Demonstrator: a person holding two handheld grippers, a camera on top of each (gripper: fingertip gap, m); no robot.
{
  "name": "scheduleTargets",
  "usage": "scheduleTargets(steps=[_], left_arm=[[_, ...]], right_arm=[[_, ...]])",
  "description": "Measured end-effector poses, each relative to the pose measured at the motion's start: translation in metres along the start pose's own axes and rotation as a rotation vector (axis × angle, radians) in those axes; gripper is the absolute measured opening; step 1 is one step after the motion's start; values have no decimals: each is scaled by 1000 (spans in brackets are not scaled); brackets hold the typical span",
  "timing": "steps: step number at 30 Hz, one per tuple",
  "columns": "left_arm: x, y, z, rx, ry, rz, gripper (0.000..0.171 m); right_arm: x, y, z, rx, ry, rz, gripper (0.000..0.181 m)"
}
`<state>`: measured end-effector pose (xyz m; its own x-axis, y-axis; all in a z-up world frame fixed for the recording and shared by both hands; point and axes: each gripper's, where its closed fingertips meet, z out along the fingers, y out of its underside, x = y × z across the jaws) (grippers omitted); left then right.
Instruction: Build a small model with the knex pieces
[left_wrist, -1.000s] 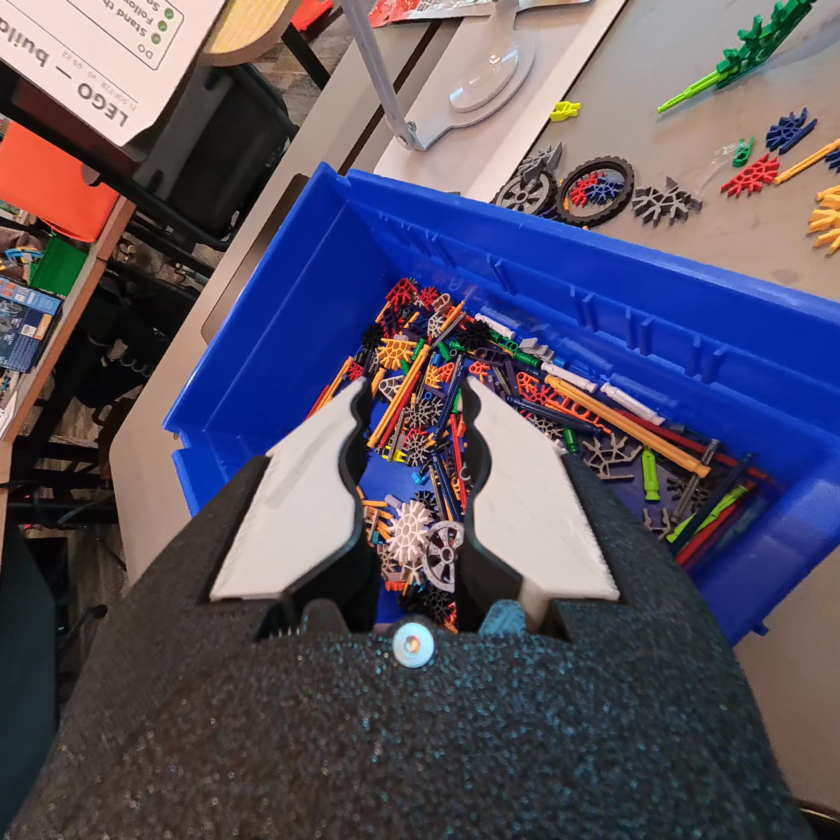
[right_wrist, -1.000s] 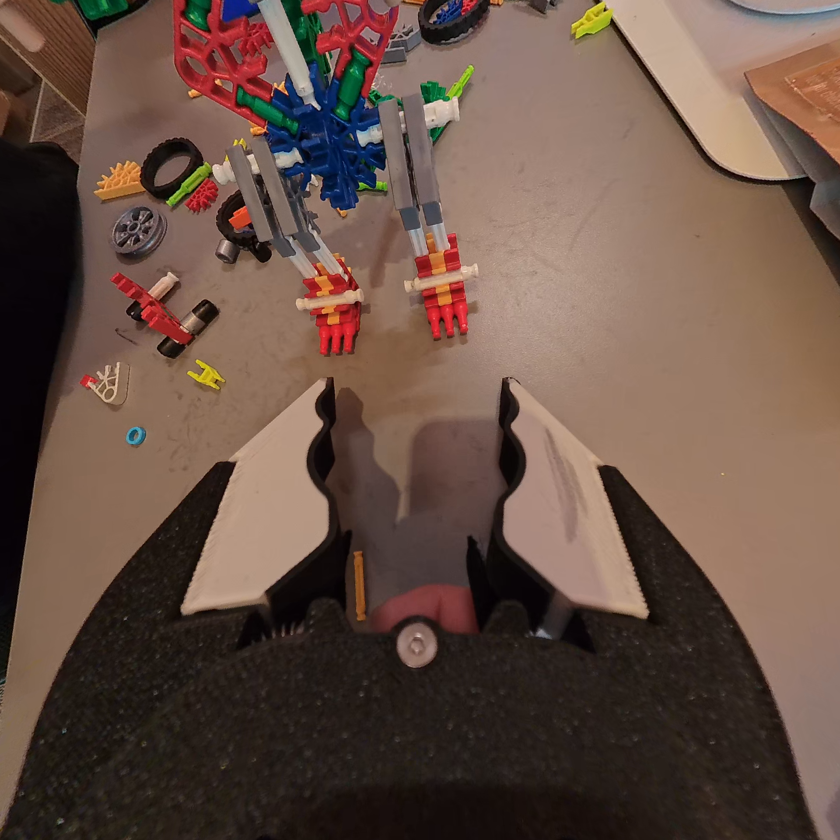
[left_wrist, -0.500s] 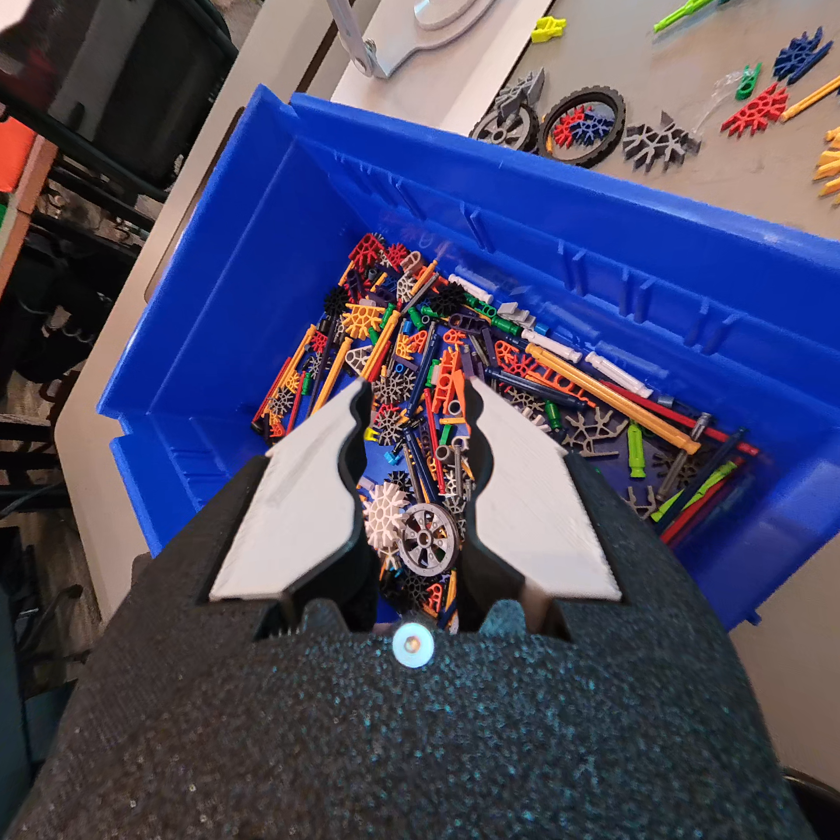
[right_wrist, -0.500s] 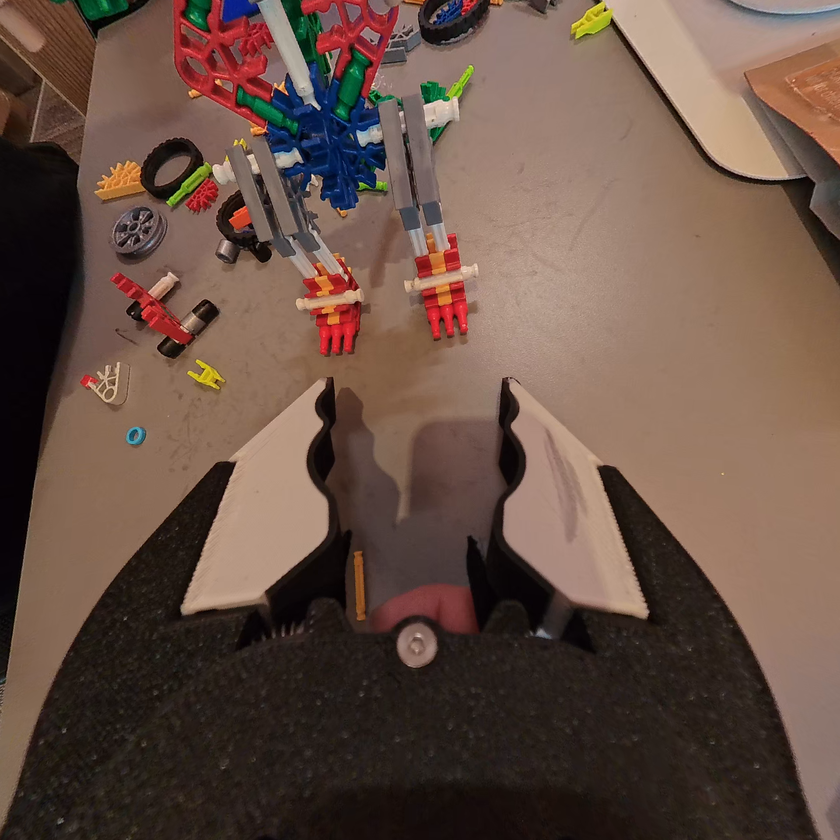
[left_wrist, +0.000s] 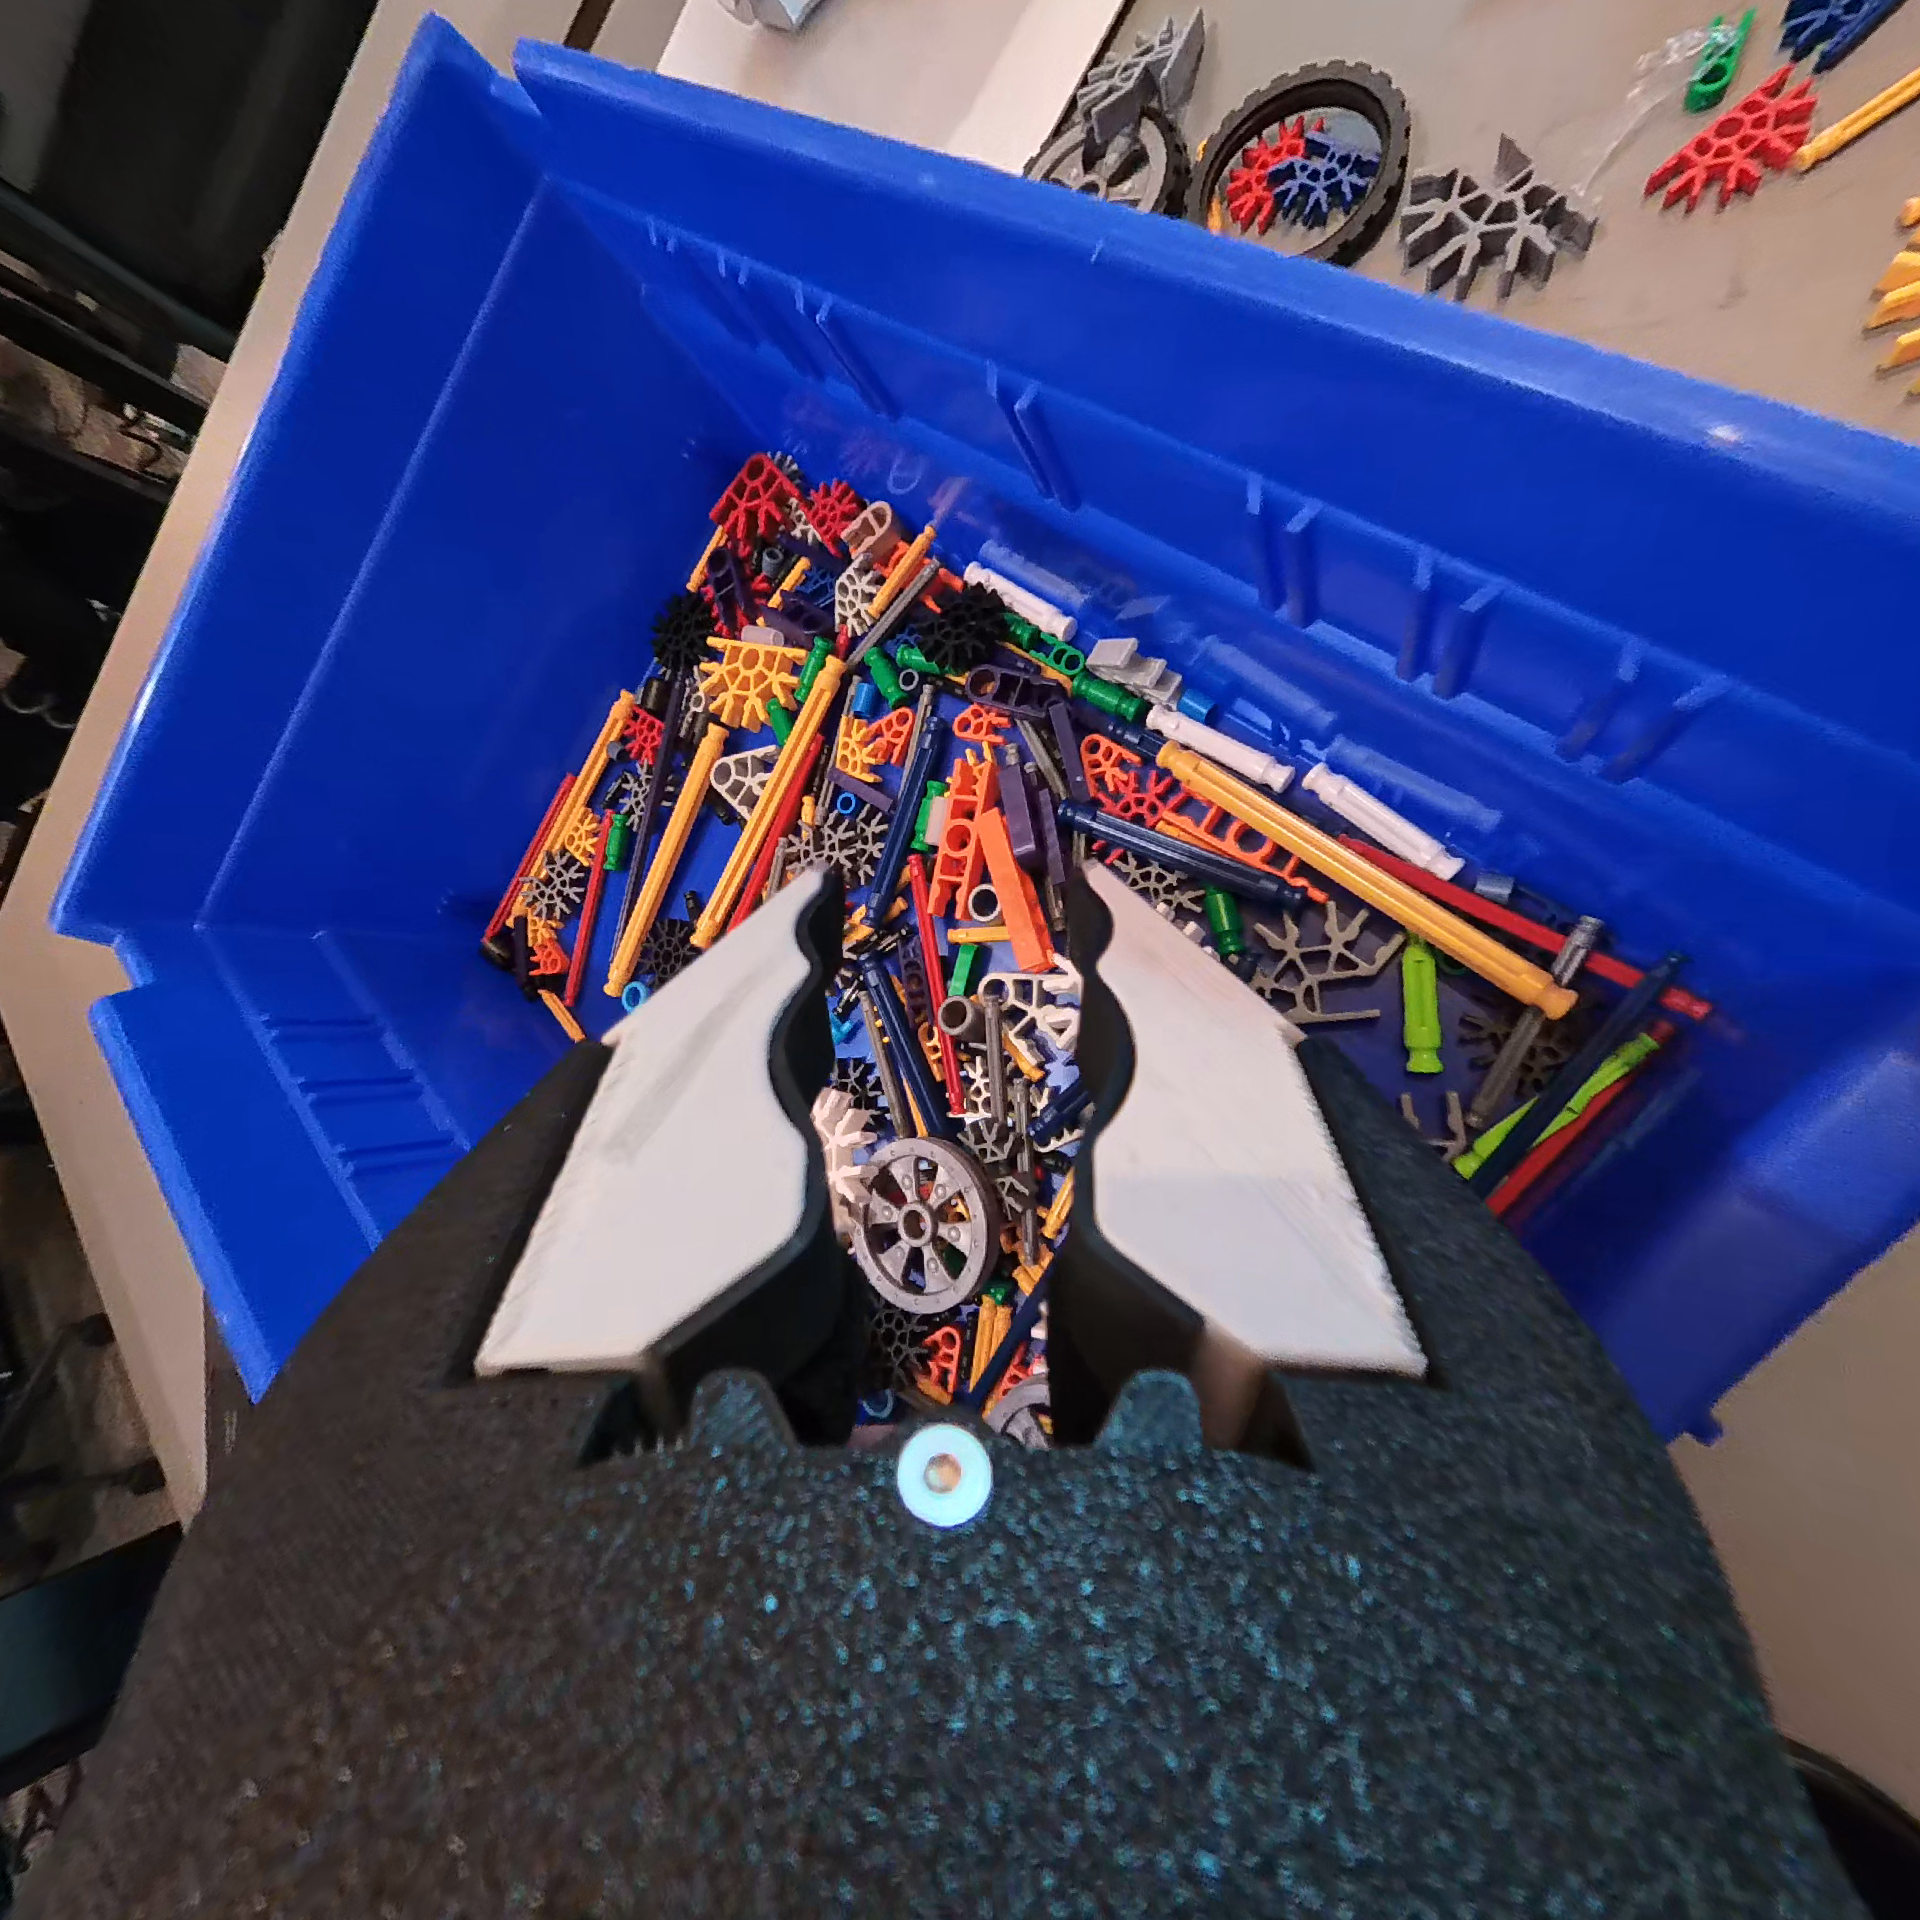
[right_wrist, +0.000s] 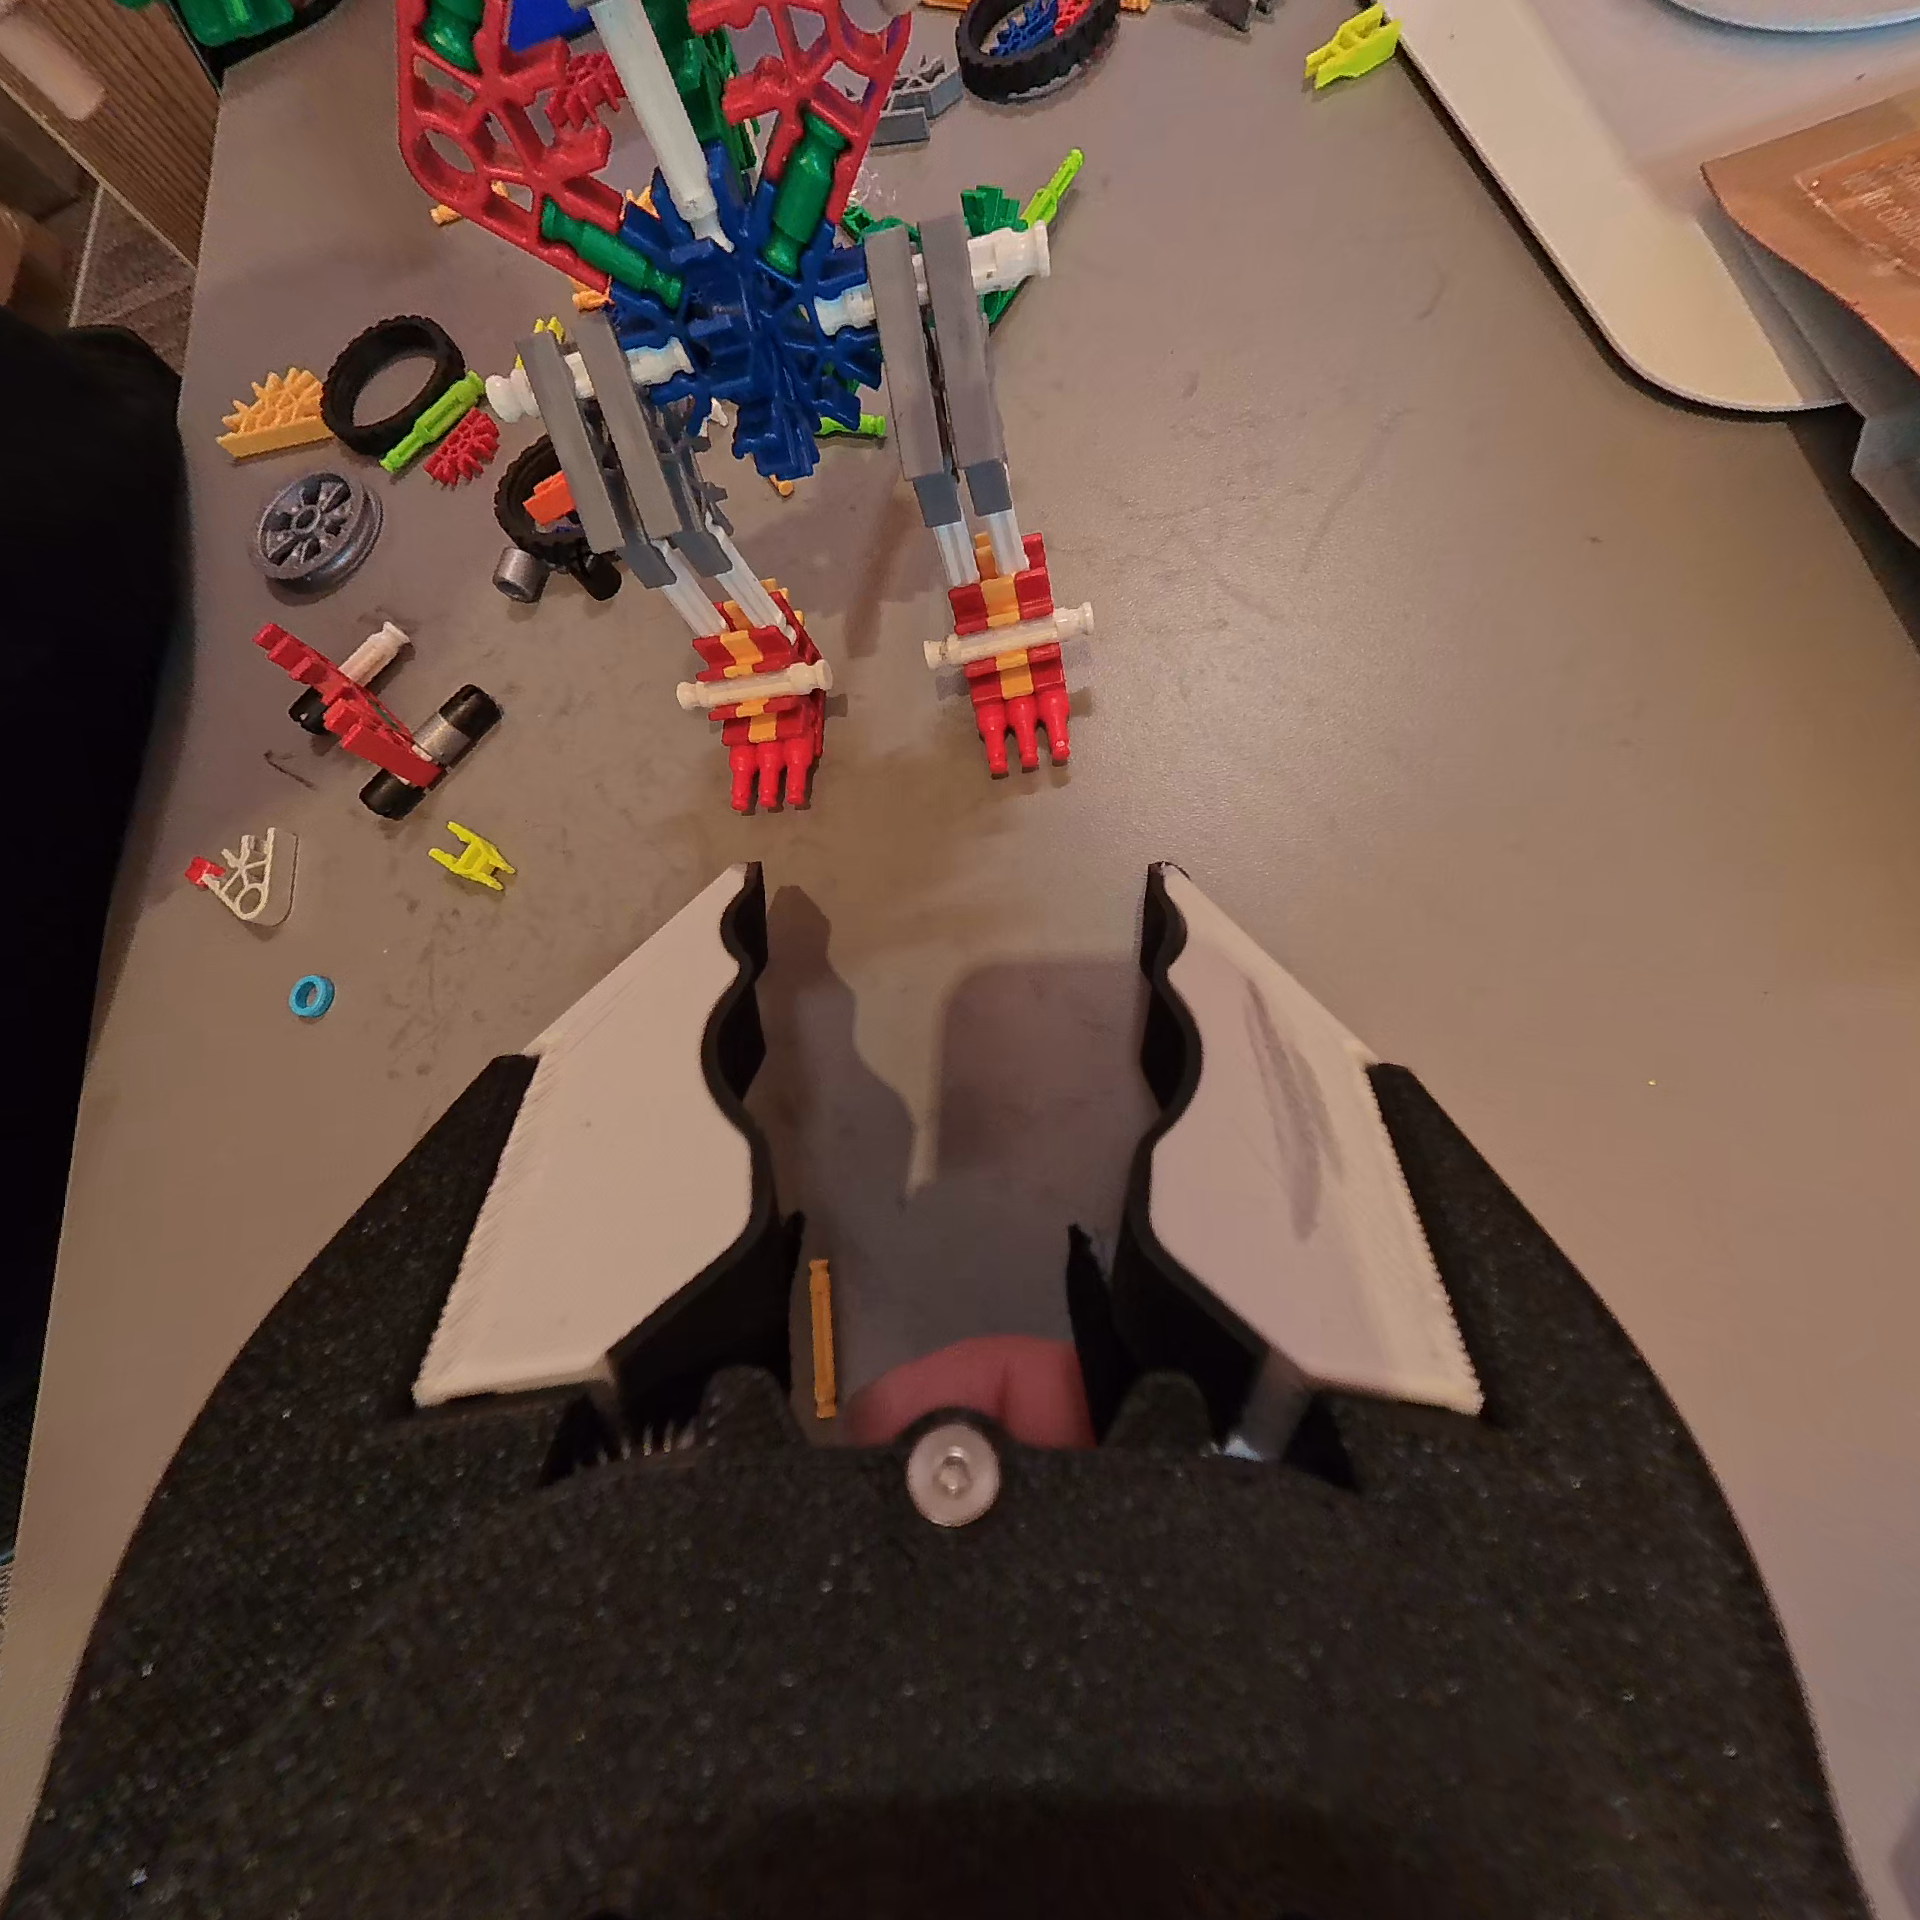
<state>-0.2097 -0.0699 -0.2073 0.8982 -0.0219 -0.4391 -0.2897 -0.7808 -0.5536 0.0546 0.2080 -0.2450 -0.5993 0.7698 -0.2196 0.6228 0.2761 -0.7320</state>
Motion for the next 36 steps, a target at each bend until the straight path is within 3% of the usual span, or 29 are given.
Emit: scheduleTargets(steps=[36], left_arm=[[17, 15, 10, -84, 85, -28, 43]], right_arm=[[0, 0, 0, 1, -3, 3, 72]])
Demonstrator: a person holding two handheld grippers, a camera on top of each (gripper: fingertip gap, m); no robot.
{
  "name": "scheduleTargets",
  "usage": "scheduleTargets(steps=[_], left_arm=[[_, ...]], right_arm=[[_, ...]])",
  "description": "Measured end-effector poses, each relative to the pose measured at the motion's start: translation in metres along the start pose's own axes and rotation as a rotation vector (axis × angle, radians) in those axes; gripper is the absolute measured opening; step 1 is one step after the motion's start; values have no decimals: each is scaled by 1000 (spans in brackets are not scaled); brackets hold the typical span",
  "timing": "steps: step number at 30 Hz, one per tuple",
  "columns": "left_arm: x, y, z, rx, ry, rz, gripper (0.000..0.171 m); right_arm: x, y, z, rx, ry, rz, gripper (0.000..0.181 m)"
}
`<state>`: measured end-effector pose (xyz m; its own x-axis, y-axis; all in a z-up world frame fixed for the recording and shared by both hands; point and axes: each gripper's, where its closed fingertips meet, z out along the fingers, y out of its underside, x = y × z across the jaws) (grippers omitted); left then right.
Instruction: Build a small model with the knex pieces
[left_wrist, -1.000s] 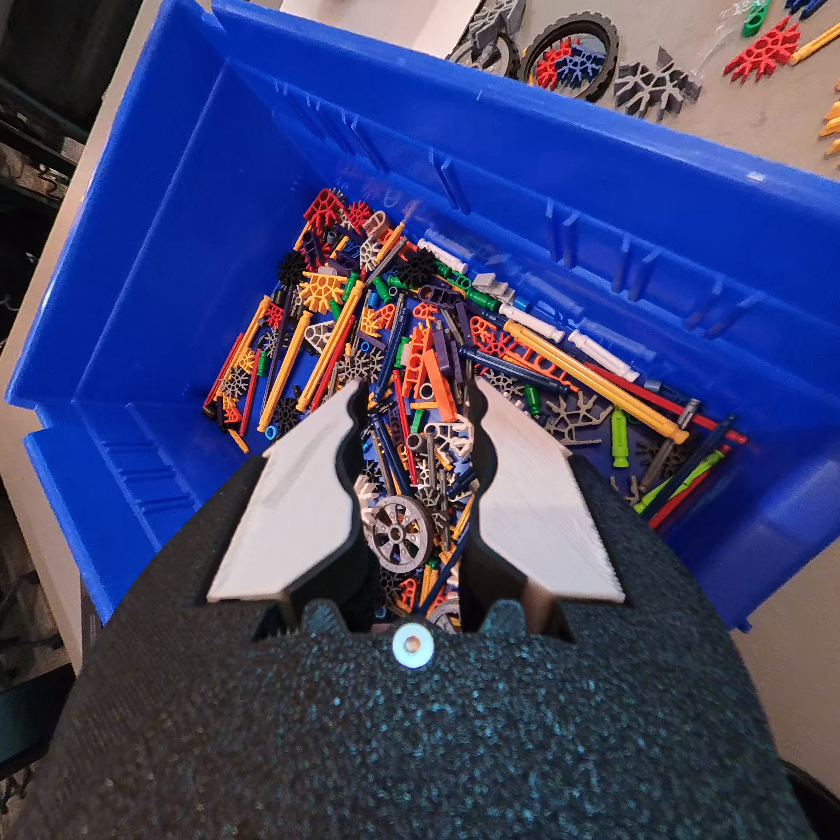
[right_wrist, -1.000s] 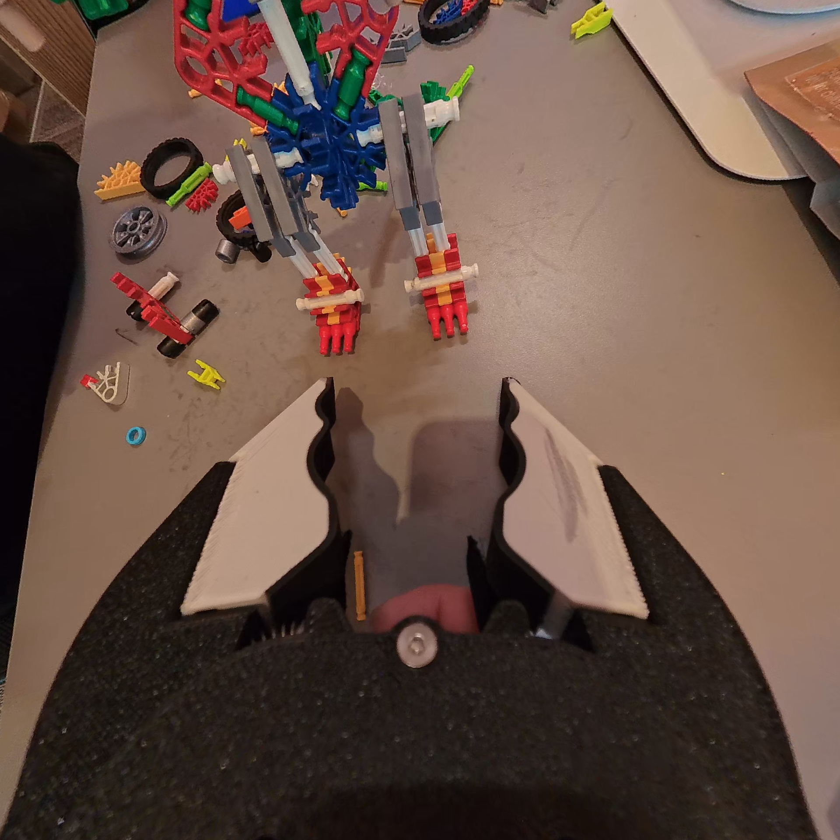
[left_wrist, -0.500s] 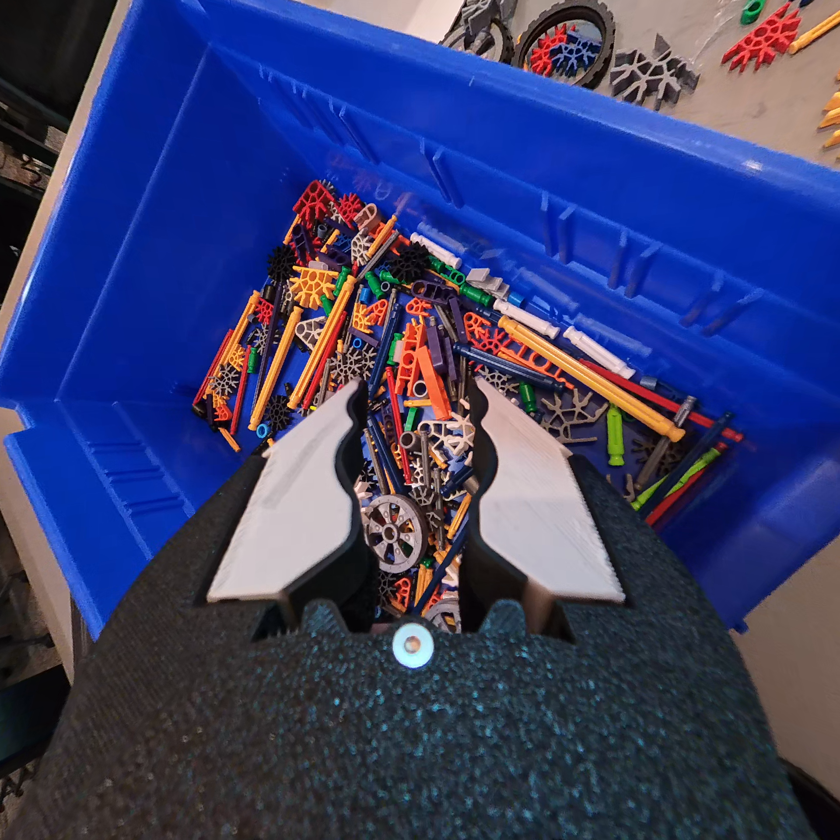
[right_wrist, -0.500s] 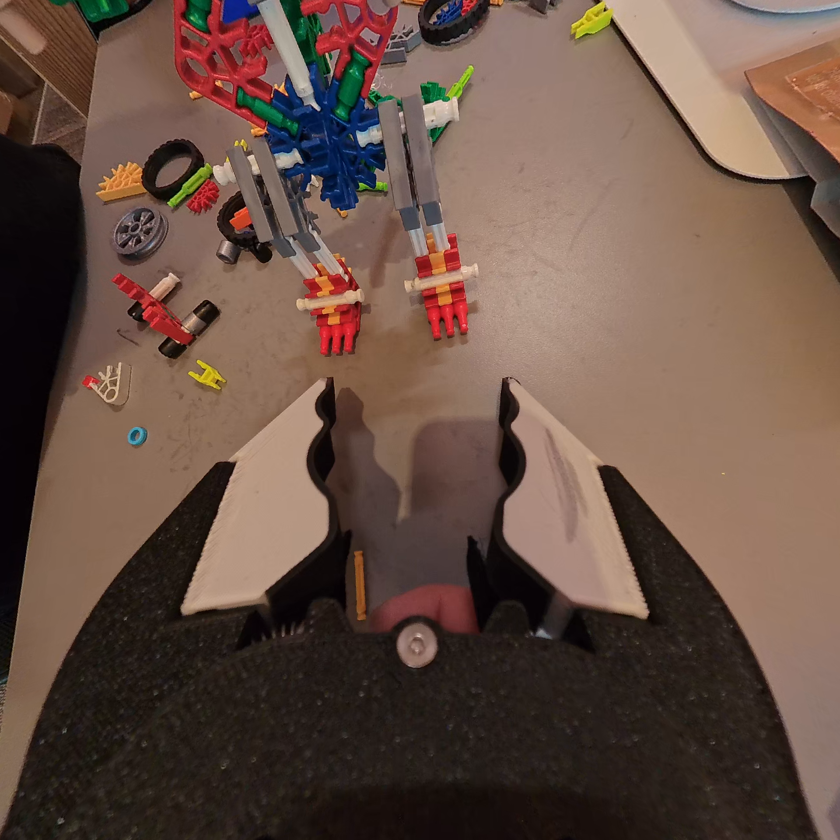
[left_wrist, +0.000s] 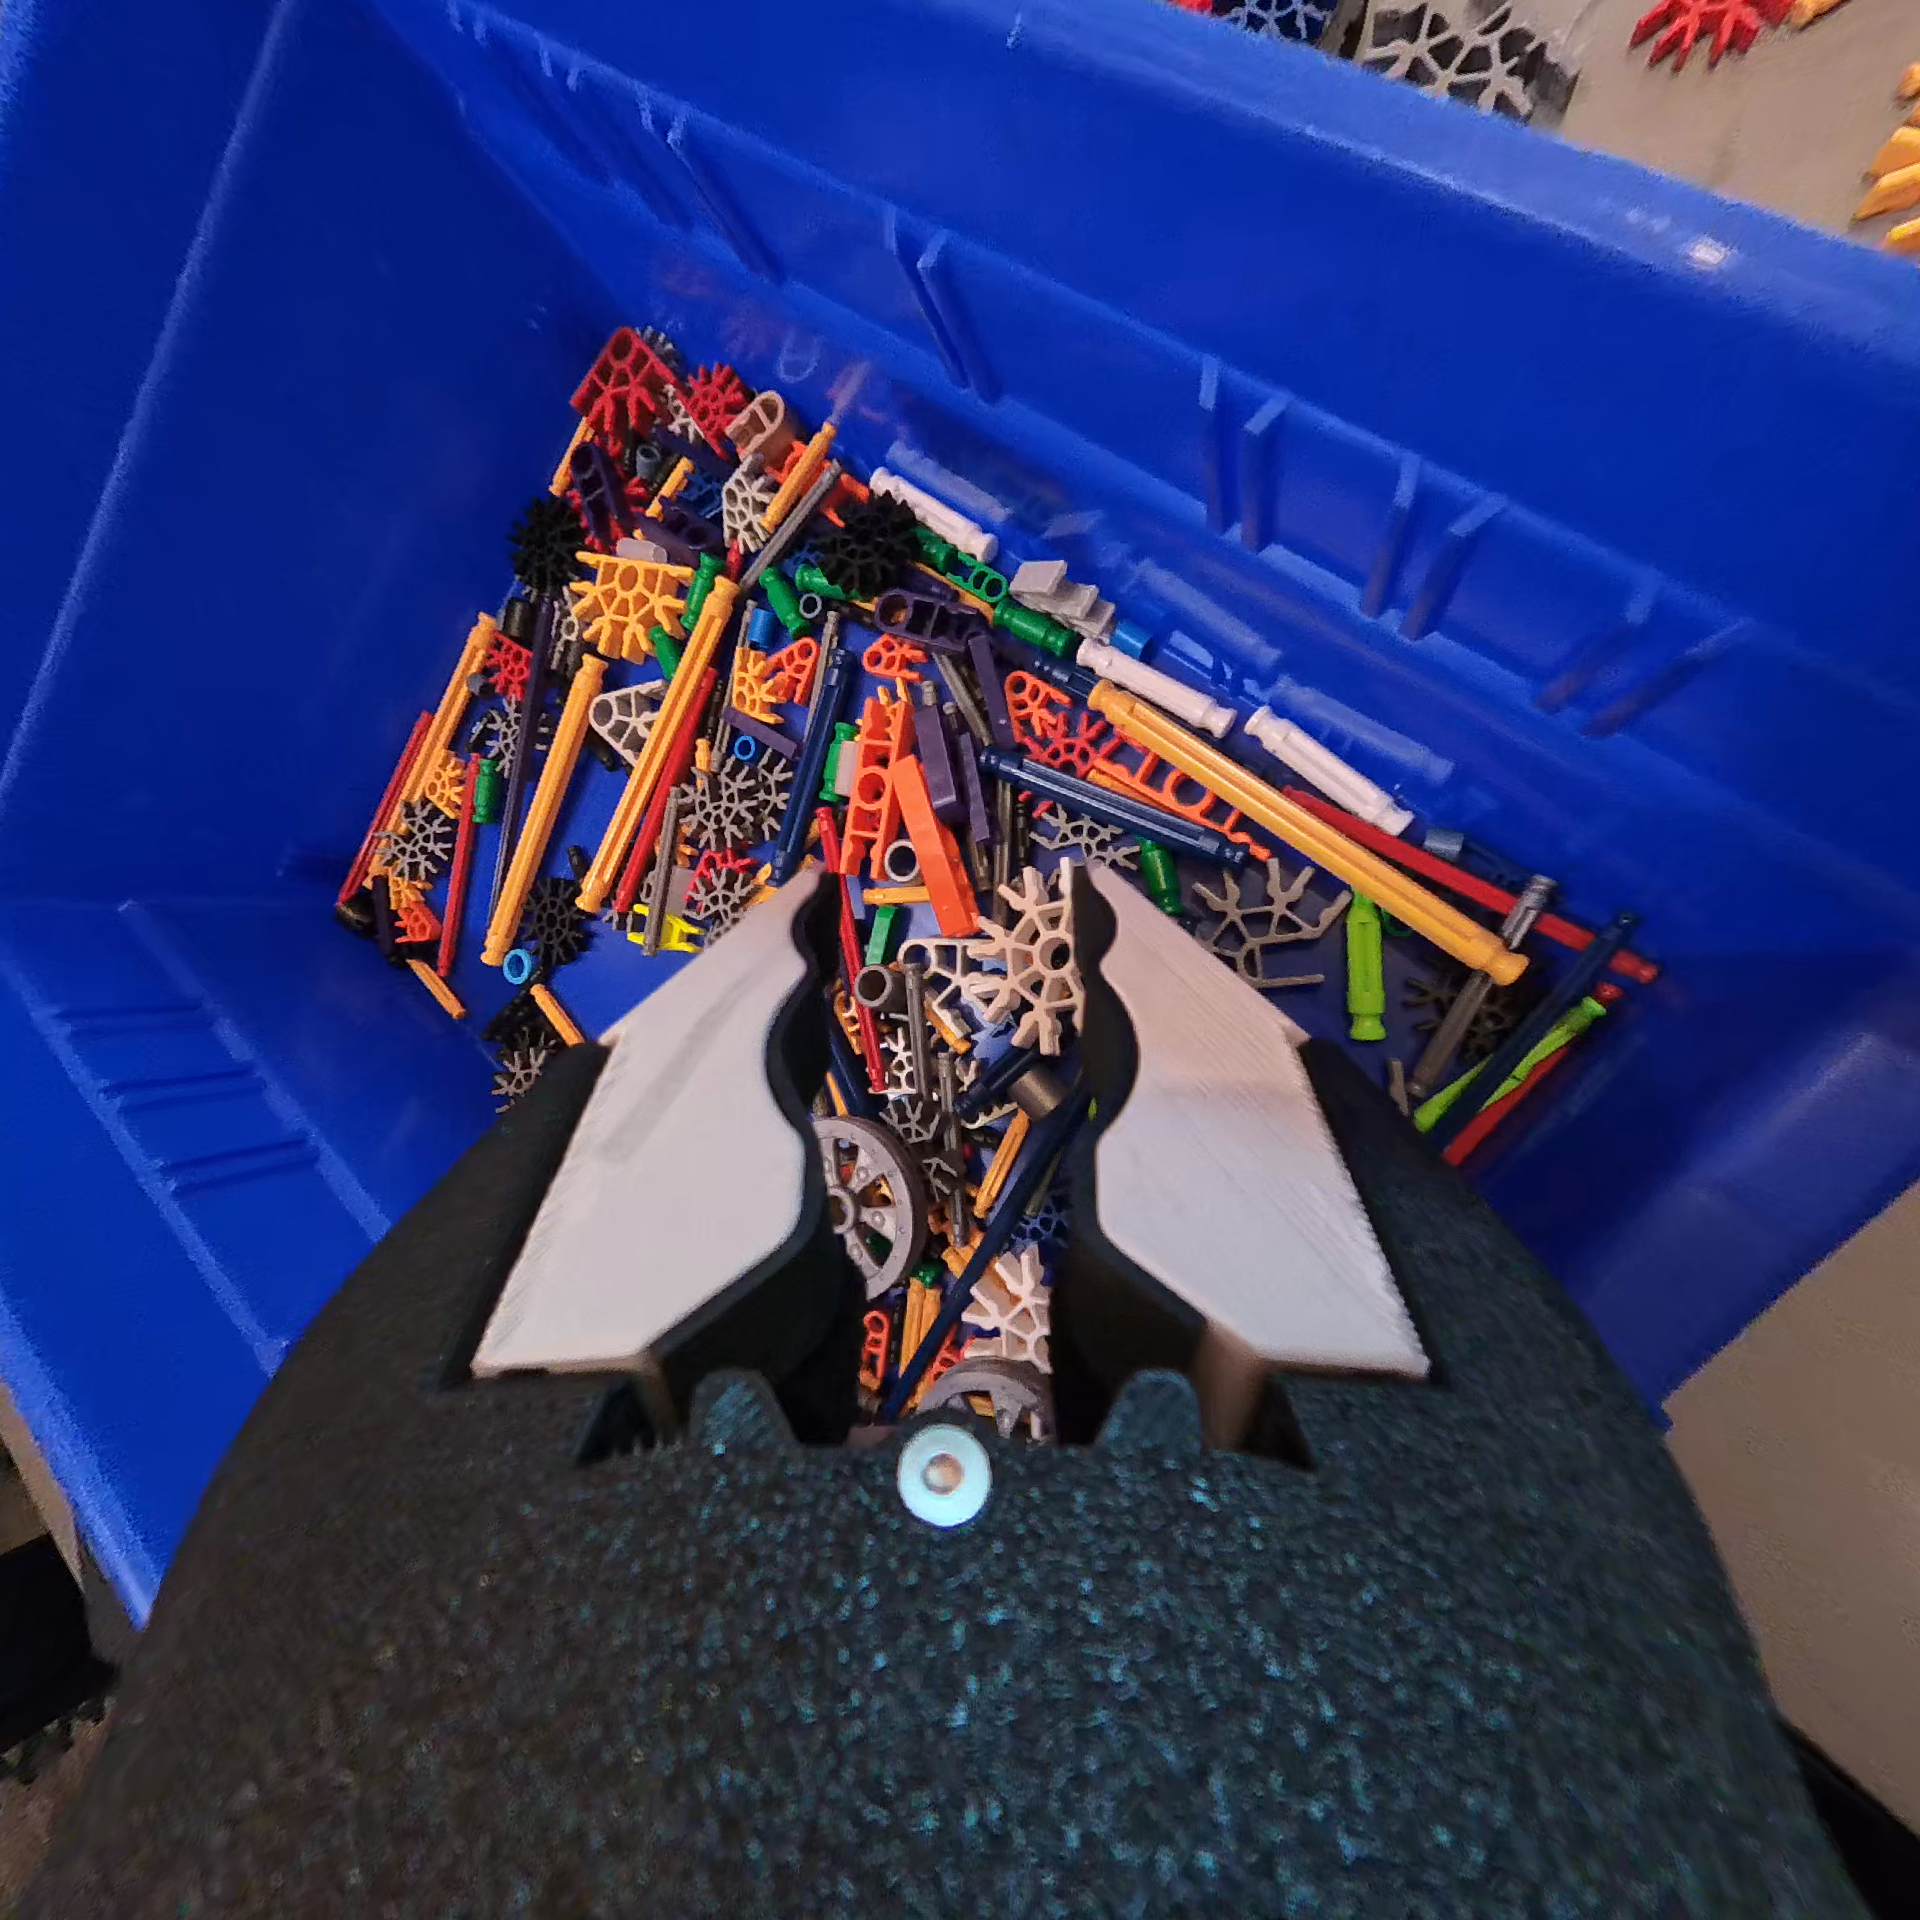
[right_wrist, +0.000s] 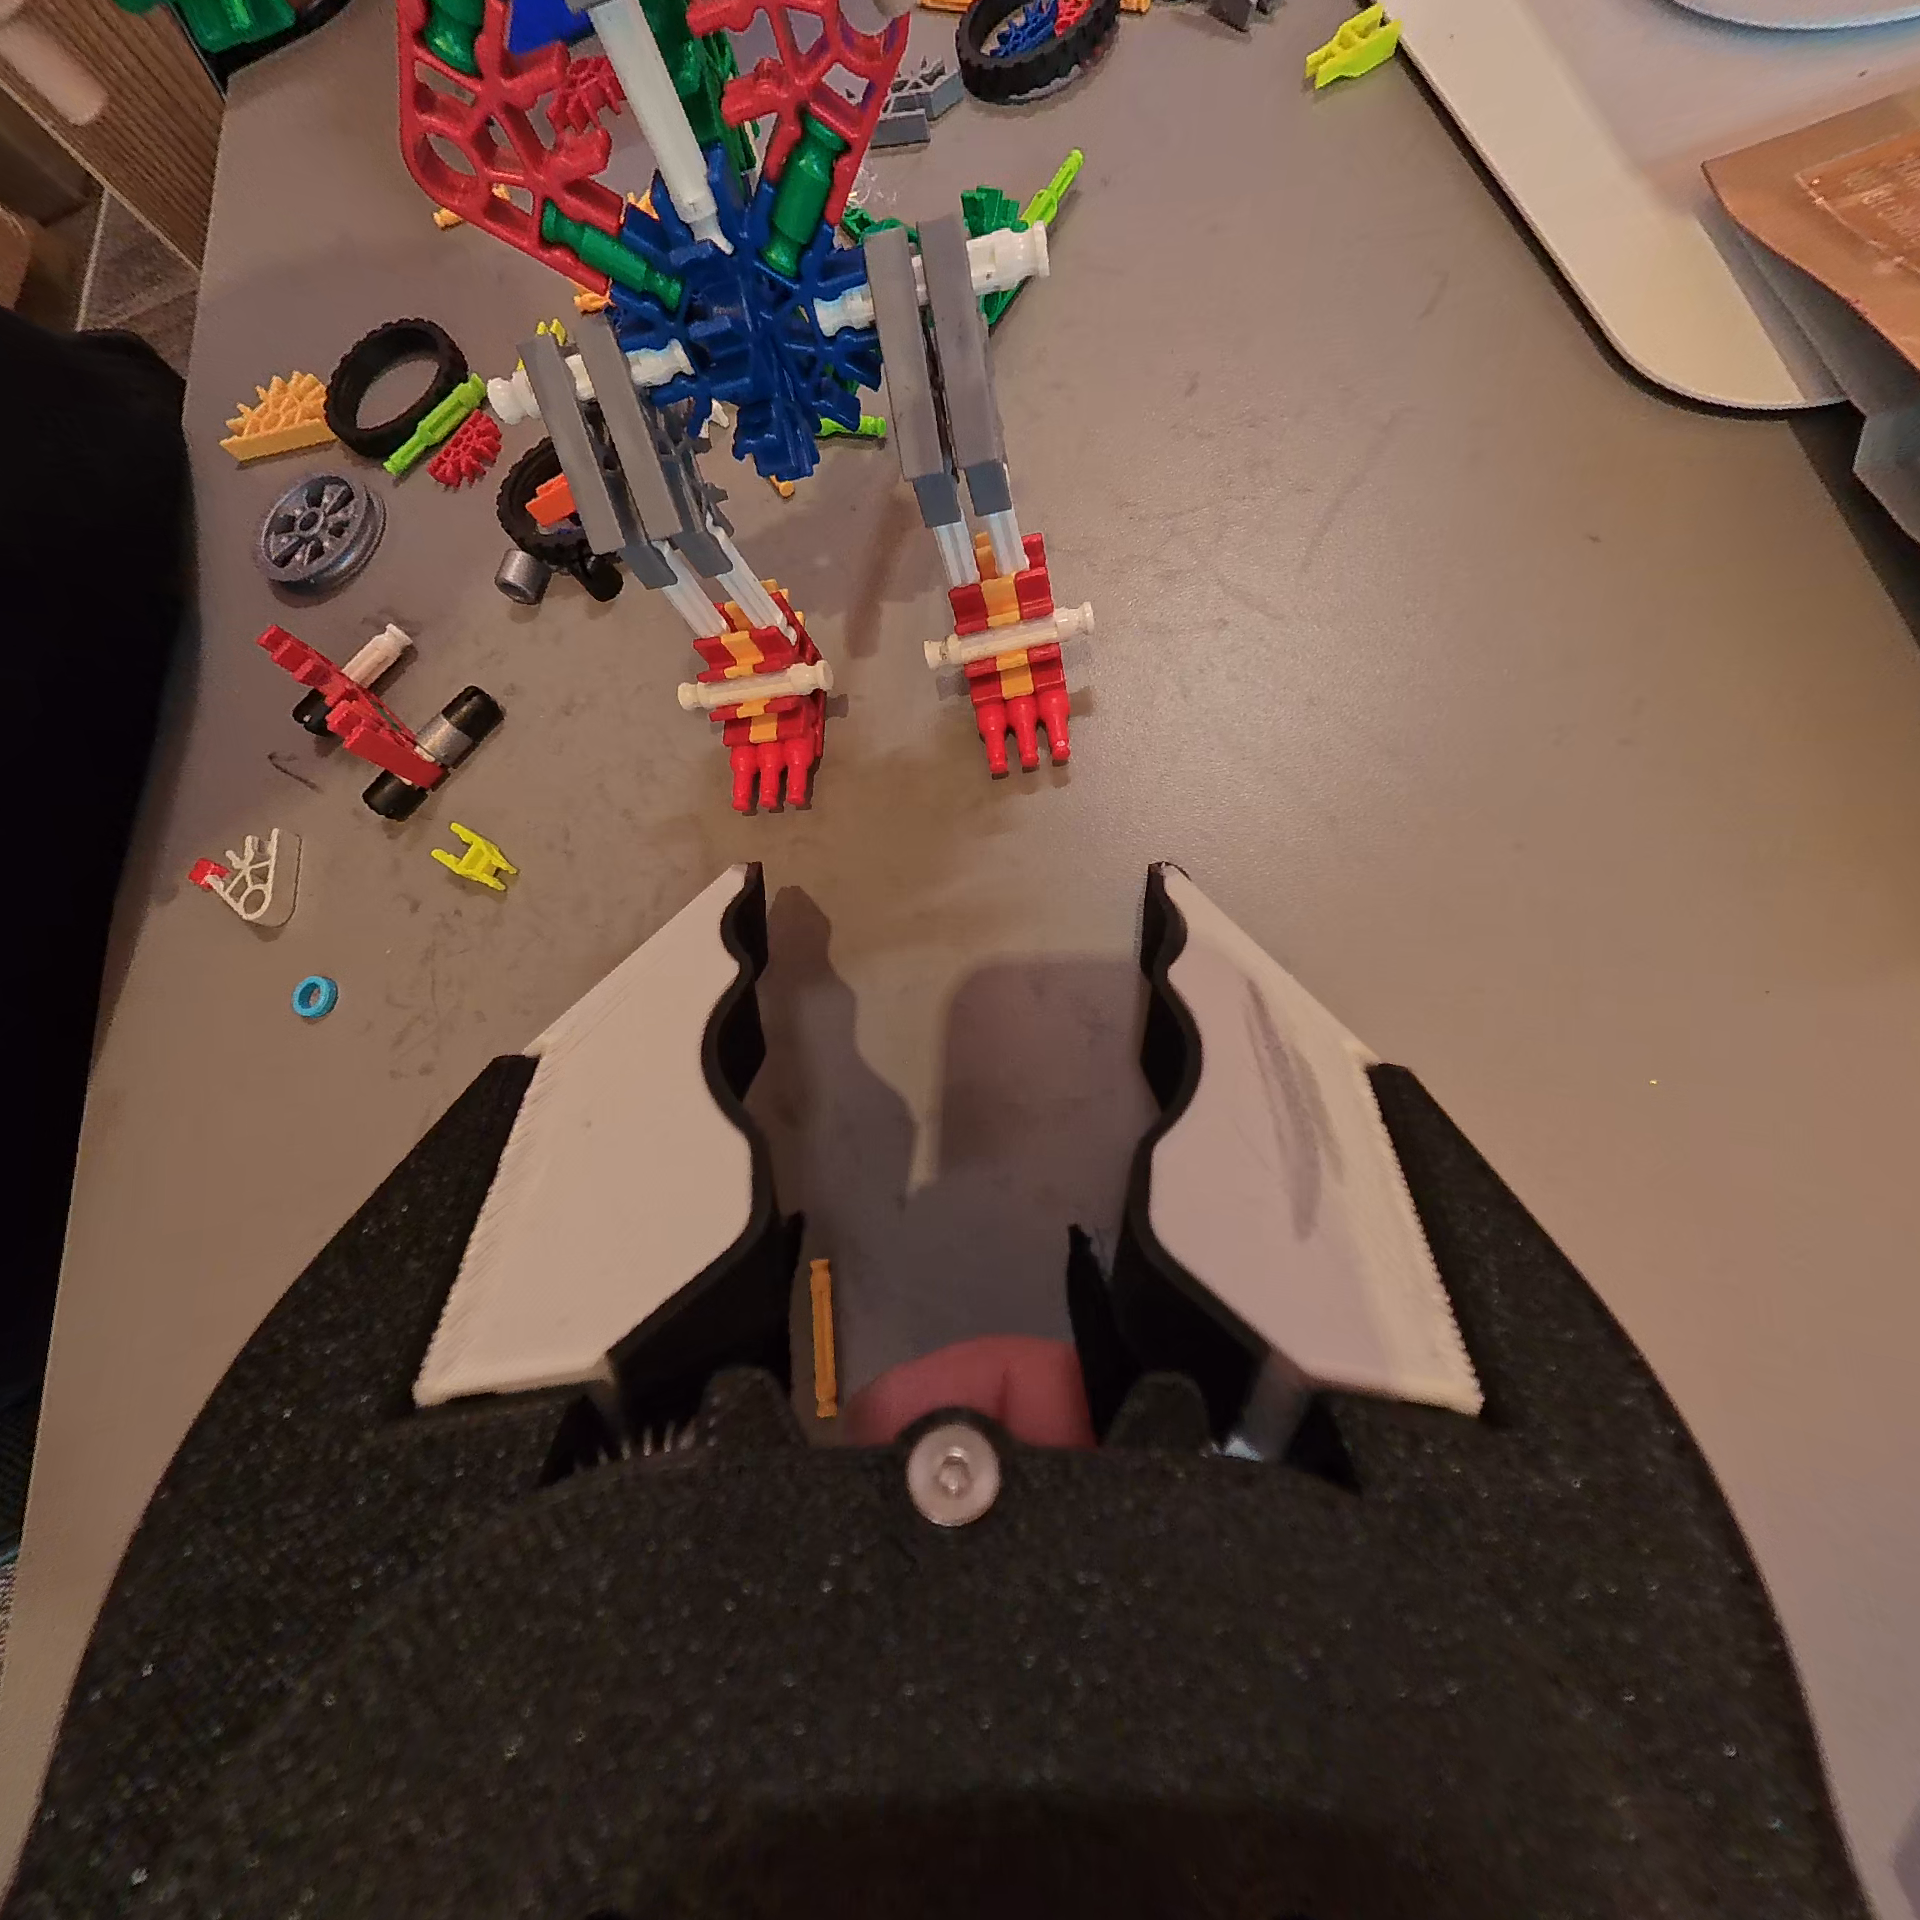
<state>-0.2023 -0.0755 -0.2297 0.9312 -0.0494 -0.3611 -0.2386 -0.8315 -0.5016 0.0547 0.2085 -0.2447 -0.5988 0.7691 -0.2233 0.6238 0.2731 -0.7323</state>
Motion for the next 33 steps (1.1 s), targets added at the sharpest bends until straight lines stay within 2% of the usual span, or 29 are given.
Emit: scheduleTargets(steps=[9, 21, 24, 33], left_arm=[[5, 1, 2, -11, 30, -10, 39], [13, 1, 5, -33, 73, 1, 19], [13, 2, 7, -44, 69, 12, 5], [-1, 6, 7, -70, -4, 3, 0]], right_arm=[[0, 0, 0, 0, 0, 0, 72], [0, 0, 0, -1, 2, -2, 72], [0, 0, 0, -1, 2, -2, 72], [0, 0, 0, -1, 3, -3, 72]])
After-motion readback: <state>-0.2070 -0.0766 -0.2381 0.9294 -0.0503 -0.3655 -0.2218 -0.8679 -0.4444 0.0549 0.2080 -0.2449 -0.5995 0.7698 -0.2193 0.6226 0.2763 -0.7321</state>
